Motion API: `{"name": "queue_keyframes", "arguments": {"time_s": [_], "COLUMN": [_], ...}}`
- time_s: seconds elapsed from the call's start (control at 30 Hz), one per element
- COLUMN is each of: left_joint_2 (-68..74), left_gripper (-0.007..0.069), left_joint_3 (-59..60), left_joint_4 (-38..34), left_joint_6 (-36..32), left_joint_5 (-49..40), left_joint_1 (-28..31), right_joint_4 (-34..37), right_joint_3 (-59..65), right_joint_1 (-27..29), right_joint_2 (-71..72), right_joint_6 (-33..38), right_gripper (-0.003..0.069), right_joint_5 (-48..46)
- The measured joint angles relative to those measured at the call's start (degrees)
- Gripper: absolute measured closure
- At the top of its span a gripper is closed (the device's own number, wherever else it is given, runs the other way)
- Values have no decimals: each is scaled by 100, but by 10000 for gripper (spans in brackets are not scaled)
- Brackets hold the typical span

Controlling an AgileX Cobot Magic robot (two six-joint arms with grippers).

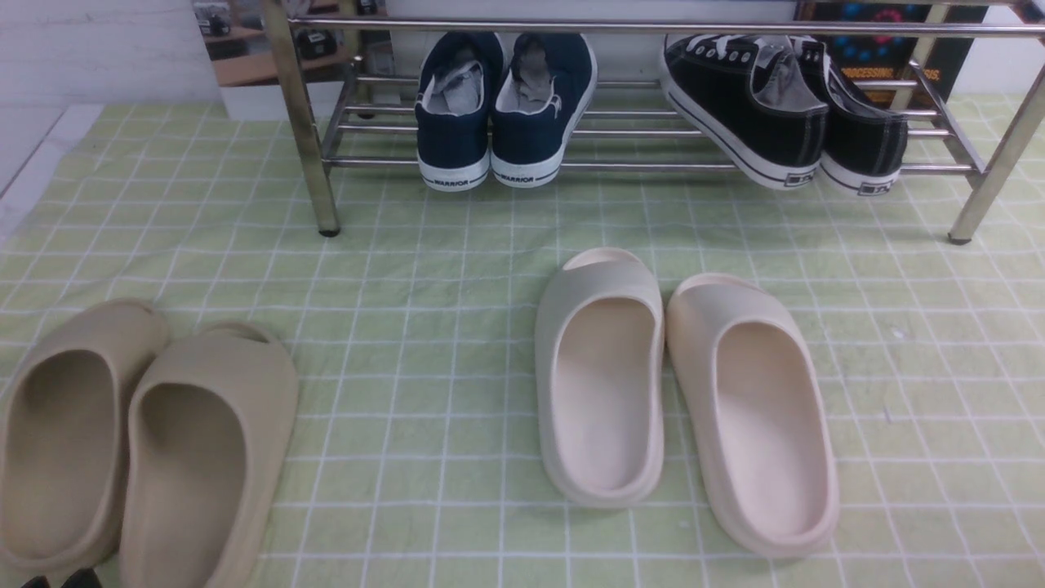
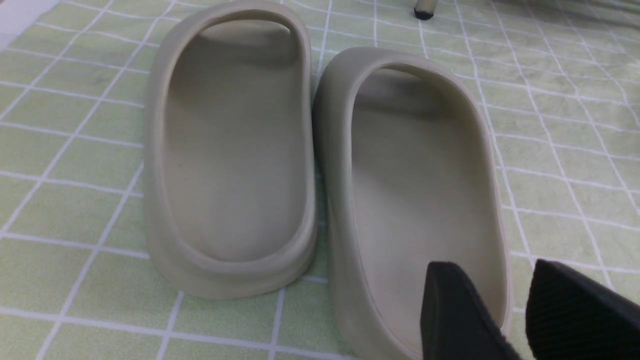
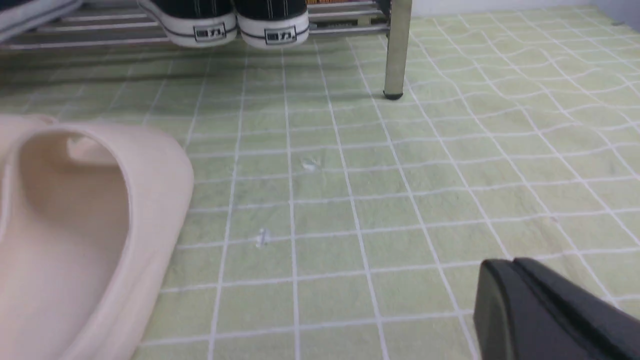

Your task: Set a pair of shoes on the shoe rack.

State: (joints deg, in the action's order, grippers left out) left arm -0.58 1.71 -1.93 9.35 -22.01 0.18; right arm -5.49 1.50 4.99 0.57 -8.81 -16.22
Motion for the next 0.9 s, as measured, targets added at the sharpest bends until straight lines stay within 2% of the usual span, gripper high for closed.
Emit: {"name": "queue_keyframes", "arguments": {"time_s": [0.2,0.9], "left_joint_2": [0,0], "left_gripper": [386,386], "left_joint_3": [0,0], "left_joint_4": [0,0], "left_joint_6": [0,0], "left_joint_5": [0,0], "left_joint_1": [0,0], "right_joint_4": [245,311], "right_joint_3": [-6,-53], "right_joint_1": [5,5], "right_joint_2": [0,0], "right_joint_6": [450,481], "right_gripper": [664,659], "right_joint_5": [-310,-559]}}
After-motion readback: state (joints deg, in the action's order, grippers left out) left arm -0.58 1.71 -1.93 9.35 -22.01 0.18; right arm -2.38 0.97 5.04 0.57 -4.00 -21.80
